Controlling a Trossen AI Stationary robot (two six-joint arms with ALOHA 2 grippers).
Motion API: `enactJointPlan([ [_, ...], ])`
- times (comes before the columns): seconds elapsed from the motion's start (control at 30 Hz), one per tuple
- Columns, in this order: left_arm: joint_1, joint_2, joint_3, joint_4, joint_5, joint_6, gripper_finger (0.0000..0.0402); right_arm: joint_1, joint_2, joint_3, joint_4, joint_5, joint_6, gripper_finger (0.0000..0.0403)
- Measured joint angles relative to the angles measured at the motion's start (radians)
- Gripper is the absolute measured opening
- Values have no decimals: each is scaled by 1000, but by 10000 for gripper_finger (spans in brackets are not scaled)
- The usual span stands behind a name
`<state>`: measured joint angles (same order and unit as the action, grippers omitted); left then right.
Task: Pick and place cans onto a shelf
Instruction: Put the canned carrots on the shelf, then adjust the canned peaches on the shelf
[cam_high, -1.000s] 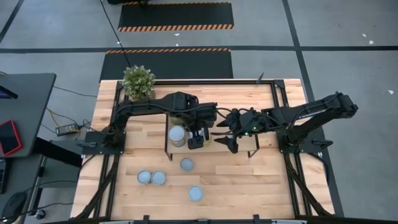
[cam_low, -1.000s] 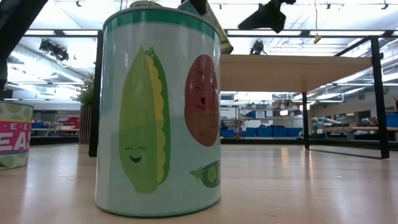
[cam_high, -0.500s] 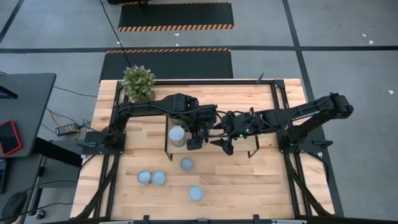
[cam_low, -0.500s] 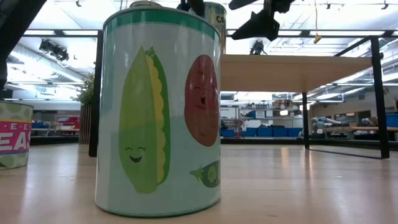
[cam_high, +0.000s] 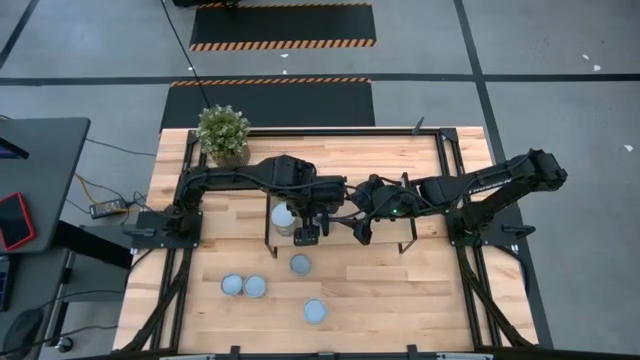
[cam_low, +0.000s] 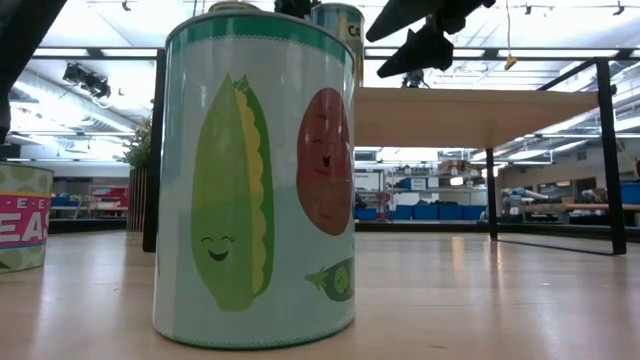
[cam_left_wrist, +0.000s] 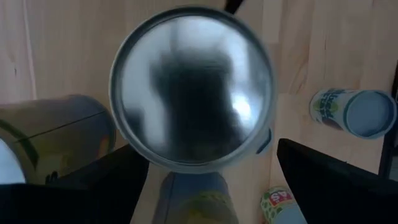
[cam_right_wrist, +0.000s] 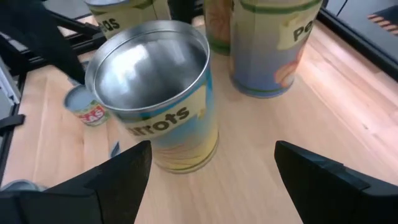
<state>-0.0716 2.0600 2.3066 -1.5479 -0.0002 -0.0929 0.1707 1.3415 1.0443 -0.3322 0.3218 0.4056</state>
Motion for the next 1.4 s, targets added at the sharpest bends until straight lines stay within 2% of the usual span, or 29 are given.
enactJointPlan([
  [0.63, -4, -35, 0, 3, 4, -28, 357, -53, 0, 0, -8, -8, -36, 347],
  [0.9, -5, -35, 0, 0, 6, -34, 357, -47, -28, 0, -96, -28, -38, 347],
  [1.07, -6, -35, 0, 5, -15, -26, 357, -23, -53, 0, -94, -86, -32, 347],
  [1.13, -6, -35, 0, 15, -29, -26, 357, 0, -53, 0, -82, -80, -32, 347],
  [1.27, -6, -35, 0, 26, -29, -11, 357, 37, -35, 1, -39, -4, -44, 347],
  [1.4, -5, -35, 0, 25, -31, 18, 357, 45, -32, 1, -45, 10, -42, 347],
])
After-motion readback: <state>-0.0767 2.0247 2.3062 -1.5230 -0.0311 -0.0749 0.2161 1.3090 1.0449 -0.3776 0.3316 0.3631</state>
